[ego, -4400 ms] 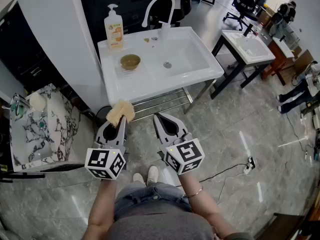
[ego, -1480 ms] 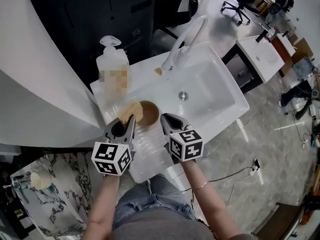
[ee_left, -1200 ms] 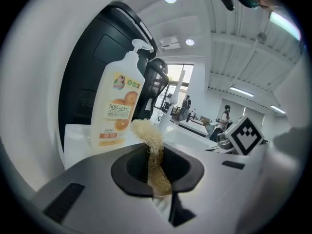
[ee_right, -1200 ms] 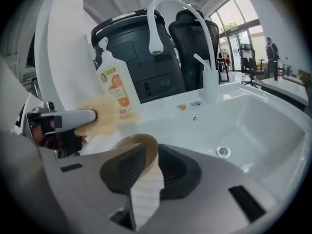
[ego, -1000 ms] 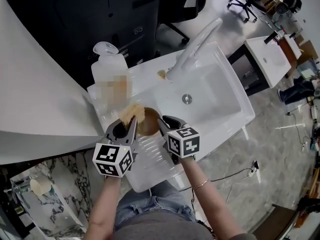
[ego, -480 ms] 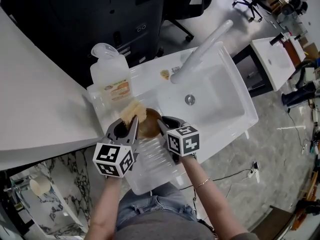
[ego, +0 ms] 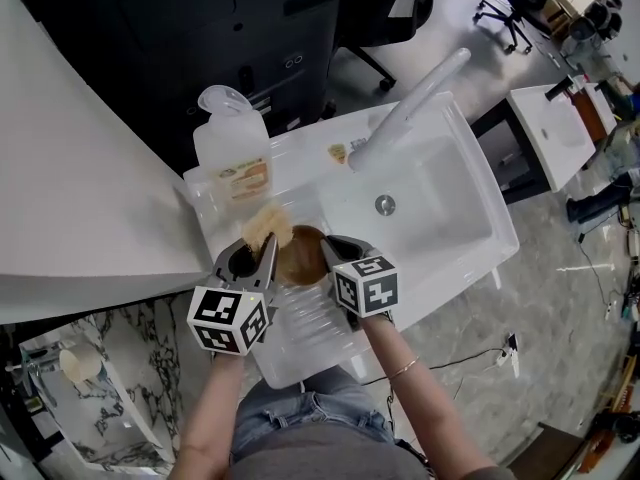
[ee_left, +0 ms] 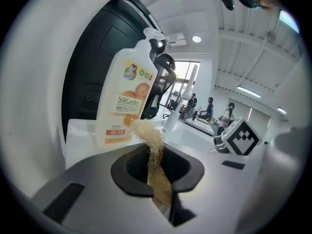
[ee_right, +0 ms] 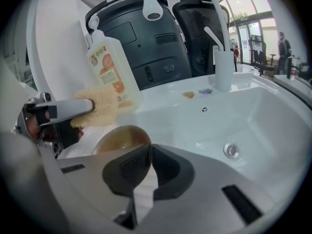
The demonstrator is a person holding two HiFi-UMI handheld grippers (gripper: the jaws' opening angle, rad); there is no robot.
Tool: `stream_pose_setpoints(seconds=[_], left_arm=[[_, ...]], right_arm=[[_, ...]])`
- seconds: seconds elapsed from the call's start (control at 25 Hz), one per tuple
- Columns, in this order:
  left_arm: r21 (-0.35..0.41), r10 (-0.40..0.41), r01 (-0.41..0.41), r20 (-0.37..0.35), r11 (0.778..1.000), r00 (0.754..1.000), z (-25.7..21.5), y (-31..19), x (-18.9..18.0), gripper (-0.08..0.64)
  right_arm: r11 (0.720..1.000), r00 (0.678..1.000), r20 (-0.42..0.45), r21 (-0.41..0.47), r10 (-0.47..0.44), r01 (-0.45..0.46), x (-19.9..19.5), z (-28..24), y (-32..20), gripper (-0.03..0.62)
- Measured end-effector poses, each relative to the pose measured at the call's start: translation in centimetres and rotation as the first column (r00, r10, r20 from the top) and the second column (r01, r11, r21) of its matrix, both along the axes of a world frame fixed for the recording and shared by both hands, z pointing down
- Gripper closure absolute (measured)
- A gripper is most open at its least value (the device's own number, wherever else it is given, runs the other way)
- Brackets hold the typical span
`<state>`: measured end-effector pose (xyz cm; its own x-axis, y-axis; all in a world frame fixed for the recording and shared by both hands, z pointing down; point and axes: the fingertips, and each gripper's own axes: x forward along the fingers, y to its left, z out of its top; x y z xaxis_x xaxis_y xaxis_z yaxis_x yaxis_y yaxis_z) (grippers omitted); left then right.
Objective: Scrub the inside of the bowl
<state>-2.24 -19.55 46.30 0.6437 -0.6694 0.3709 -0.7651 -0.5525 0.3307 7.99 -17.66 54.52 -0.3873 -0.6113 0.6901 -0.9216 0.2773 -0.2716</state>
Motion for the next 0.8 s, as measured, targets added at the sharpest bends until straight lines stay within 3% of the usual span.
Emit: stream_pose_setpoints(seconds=[0.44, 0.8], left_arm=[[-0.007, 0.08, -0.08, 0.035, 0.997, 0.996, -0.7, 2.8, 0.7, 0.517], [-0.023, 0.263, -0.262, 0.095, 0.965, 0.96, 0.0, 5.9, 4.0, 0.517]], right_arm=[[0.991, 0.996, -0.093, 0.131, 0.011, 0.002, -0.4, -3.0, 1.0, 0.571], [0.981, 0.996, -0.073, 0.189, 0.054, -0.039, 0.0, -4.7, 2.5, 0.571]])
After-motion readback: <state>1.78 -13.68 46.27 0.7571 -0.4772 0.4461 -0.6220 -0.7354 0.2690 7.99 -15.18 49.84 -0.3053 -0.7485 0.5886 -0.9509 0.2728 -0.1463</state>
